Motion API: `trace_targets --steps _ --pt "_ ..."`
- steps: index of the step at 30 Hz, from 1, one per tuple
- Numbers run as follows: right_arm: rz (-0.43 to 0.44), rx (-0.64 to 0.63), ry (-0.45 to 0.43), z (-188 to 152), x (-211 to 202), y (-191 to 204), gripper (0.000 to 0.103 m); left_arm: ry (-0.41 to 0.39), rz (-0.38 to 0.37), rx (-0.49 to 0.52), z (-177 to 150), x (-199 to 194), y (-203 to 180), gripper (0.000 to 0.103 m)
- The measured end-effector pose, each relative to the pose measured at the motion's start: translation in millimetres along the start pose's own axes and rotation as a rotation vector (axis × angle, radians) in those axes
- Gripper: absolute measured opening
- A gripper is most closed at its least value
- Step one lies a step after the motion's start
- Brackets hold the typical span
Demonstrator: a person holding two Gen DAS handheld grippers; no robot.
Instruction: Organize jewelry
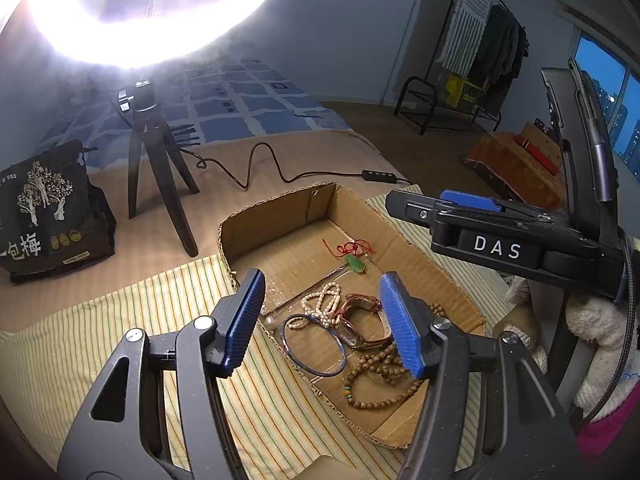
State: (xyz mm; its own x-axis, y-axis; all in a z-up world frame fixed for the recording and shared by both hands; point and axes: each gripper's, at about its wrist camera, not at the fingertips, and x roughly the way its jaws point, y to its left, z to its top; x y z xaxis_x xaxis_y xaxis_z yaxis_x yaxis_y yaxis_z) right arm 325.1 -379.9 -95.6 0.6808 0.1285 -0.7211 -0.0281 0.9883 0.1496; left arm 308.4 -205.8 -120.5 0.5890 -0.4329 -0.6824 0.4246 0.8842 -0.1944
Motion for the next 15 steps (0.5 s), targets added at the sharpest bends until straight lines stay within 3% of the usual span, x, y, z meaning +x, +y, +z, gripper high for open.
trace_targets --steps 3,15 --pt "-0.012 0.005 0.008 -1 0 0 0.076 0.0 0.002 0.001 -1 -3 -1 0.065" --pt "-0.038 -0.025 -0.011 -5 -17 5 0.077 -0.017 0.012 0.01 -4 -22 -3 0.066"
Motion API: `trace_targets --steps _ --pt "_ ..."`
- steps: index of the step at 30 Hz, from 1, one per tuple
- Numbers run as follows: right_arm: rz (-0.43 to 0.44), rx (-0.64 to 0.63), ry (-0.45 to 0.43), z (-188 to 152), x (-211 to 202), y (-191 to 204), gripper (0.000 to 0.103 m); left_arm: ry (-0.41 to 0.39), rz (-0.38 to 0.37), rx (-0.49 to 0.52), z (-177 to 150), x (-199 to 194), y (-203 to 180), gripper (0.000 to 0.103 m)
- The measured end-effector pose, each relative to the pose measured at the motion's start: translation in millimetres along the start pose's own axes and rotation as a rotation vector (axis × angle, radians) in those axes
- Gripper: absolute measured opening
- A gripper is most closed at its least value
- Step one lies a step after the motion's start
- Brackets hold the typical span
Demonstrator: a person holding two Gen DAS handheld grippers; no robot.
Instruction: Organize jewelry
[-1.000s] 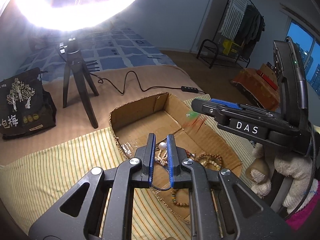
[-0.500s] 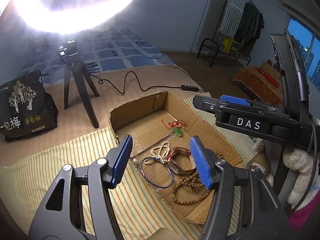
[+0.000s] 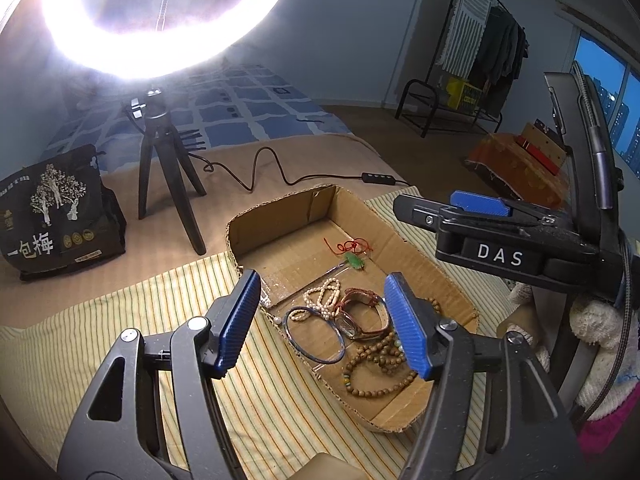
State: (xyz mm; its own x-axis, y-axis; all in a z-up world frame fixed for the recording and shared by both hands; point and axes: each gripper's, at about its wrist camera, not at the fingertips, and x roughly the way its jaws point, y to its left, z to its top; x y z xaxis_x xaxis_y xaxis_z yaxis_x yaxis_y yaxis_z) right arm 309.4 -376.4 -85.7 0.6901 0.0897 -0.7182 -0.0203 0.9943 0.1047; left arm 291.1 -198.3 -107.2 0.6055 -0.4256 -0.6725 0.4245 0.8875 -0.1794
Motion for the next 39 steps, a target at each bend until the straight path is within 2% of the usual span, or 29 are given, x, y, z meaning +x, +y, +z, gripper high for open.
trace_targets --steps 12,27,29,34,39 --pt "-0.016 -0.042 -0.06 -7 -47 11 0.077 -0.058 0.019 0.033 -9 -51 -5 0.067" --pt "-0.024 -0.073 -0.167 -33 -125 29 0.08 -0.182 0.025 0.071 -32 -134 -20 0.068" --pt "-0.022 -0.065 -0.178 -36 -133 30 0.08 -0.193 0.022 0.078 -36 -143 -22 0.075" --pt "-0.036 -0.076 -0.2 -47 -147 36 0.081 -0.205 0.021 0.089 -46 -160 -26 0.08" --pt "-0.054 -0.108 -0.225 -59 -159 45 0.081 -0.212 0.03 0.111 -56 -171 -29 0.09"
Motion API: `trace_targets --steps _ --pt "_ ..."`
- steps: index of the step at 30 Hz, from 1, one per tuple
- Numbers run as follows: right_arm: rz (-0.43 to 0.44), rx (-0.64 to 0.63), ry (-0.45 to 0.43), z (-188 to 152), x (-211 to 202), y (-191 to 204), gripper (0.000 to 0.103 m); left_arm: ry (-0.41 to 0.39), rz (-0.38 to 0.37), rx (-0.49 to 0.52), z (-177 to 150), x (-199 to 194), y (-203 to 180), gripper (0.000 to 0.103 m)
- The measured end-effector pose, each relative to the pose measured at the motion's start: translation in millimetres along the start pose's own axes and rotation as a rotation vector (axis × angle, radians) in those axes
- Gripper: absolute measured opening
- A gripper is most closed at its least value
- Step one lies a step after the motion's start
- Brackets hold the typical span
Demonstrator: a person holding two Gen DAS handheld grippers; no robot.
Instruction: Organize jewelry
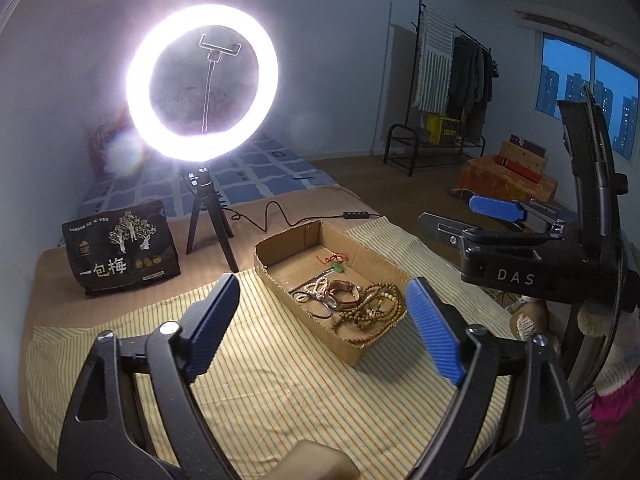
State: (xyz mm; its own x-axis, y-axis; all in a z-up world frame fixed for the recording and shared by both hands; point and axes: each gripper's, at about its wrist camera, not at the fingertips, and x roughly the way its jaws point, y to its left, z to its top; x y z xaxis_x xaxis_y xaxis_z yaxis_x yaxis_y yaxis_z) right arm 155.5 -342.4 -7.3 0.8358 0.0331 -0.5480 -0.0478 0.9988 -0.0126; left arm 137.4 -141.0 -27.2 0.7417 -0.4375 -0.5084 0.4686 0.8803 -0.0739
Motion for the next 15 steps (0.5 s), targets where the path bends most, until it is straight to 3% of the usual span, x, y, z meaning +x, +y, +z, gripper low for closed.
trace_targets --steps 5,15 --pt "0.004 -0.012 -0.027 -7 -11 5 0.081 -0.008 0.026 0.017 -6 -9 -3 0.1" --pt "-0.017 -0.024 -0.028 -11 -9 6 0.081 0.003 0.075 0.051 -13 -12 -7 0.101"
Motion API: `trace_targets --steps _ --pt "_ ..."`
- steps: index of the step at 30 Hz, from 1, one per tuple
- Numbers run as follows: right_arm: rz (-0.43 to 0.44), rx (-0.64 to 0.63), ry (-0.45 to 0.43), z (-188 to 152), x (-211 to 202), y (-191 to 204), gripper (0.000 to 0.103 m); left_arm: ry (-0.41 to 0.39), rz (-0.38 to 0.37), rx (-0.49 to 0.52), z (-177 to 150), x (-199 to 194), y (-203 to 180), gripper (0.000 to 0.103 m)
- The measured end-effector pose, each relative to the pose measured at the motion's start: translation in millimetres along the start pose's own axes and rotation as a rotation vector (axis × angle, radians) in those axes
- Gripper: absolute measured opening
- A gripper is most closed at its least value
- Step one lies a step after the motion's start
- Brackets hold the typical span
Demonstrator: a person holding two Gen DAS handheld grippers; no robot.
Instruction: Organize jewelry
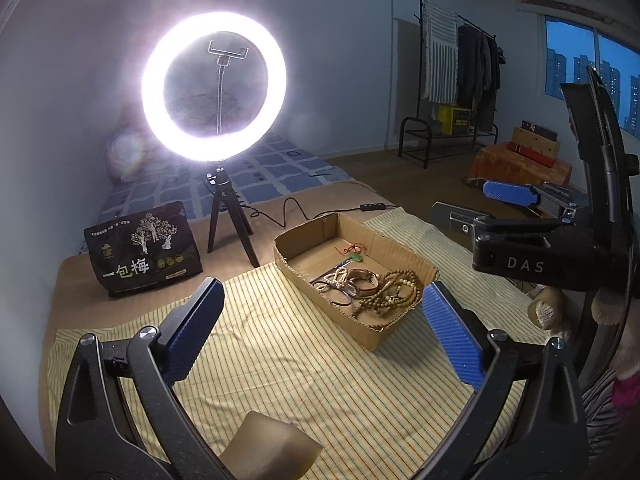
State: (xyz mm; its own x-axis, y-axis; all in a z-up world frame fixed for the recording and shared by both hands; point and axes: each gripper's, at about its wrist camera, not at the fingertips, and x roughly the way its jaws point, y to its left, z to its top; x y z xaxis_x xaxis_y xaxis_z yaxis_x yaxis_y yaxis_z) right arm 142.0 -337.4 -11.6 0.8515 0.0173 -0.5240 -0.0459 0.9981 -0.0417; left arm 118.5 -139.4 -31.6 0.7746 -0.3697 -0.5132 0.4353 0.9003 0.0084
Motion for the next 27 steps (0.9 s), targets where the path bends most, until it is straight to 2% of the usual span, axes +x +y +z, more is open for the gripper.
trace_targets --steps 6,27 --pt "-0.007 0.001 -0.001 -1.1 -0.2 -0.7 0.081 0.005 0.022 0.018 -0.3 -0.4 -1.9 0.102" --pt "-0.008 -0.017 0.007 -2.4 0.7 2.8 0.081 0.008 0.022 0.007 -1.2 -1.4 1.6 0.102"
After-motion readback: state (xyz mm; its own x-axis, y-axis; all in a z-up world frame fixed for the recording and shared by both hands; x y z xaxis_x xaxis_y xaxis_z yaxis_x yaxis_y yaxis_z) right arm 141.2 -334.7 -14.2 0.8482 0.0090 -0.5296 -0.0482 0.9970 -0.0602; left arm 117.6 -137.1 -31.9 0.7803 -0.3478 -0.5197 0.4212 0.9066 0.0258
